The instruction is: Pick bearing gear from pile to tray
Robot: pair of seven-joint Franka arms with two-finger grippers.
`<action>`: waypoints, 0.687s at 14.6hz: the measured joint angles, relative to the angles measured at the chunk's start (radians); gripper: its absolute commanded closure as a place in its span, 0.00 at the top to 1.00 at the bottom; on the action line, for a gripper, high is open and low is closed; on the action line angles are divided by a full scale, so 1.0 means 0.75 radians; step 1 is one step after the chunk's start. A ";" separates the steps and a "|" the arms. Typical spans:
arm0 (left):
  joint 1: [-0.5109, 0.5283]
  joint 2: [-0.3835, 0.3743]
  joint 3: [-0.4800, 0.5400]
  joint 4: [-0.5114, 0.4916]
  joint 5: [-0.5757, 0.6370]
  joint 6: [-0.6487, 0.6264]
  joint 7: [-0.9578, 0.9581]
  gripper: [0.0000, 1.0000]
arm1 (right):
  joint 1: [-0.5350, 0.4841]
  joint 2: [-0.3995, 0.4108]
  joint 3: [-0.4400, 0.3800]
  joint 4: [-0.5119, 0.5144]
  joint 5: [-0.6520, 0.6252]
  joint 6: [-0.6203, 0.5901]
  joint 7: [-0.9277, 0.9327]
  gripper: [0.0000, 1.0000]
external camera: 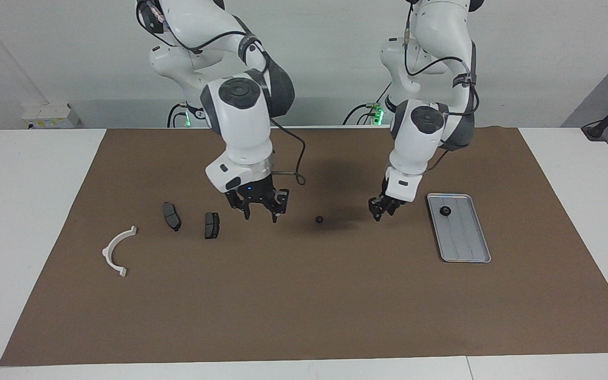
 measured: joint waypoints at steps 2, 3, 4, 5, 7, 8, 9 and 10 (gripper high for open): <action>-0.110 0.120 0.000 0.140 0.000 -0.042 -0.125 0.52 | -0.098 -0.042 0.000 0.015 0.000 -0.062 -0.182 0.71; -0.152 0.176 0.000 0.192 0.000 -0.043 -0.160 0.52 | -0.143 -0.065 0.000 0.017 0.000 -0.097 -0.267 0.71; -0.187 0.230 0.001 0.241 0.000 -0.043 -0.186 0.52 | -0.186 -0.091 0.000 0.019 0.000 -0.135 -0.344 0.70; -0.214 0.274 0.001 0.287 0.001 -0.043 -0.206 0.52 | -0.223 -0.117 0.000 0.019 0.000 -0.174 -0.412 0.70; -0.246 0.317 0.002 0.328 0.009 -0.053 -0.219 0.52 | -0.284 -0.172 0.000 0.010 0.000 -0.251 -0.516 0.71; -0.257 0.323 0.003 0.328 0.014 -0.062 -0.228 0.52 | -0.316 -0.202 0.000 -0.008 0.000 -0.273 -0.565 0.72; -0.264 0.326 0.004 0.327 0.021 -0.070 -0.231 0.52 | -0.353 -0.236 0.000 -0.039 0.000 -0.280 -0.619 0.85; -0.268 0.327 0.005 0.323 0.036 -0.080 -0.233 0.52 | -0.393 -0.266 0.000 -0.070 0.000 -0.283 -0.667 1.00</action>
